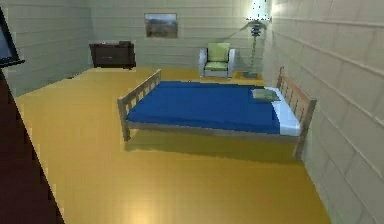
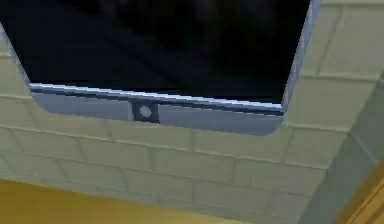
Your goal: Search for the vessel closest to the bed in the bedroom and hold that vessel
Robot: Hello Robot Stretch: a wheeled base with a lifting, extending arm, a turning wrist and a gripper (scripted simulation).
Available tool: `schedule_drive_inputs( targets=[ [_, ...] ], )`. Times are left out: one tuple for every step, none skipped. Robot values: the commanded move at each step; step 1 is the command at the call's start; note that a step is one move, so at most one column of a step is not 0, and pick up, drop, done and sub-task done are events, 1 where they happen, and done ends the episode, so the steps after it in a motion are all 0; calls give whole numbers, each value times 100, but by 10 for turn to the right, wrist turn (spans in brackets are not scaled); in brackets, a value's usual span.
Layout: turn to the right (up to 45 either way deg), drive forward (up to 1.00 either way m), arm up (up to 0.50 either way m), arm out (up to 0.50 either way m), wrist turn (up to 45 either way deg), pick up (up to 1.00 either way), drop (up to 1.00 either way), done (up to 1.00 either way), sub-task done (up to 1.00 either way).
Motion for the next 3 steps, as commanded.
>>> schedule_drive_inputs(
  targets=[
    [450, 0, 0, 0, 0, 0, 0, 0, 0],
    [330, 0, 0, 0, 0, 0, 0, 0, 0],
    [0, 15, 0, 0, 0, 0, 0, 0, 0]
  ],
)
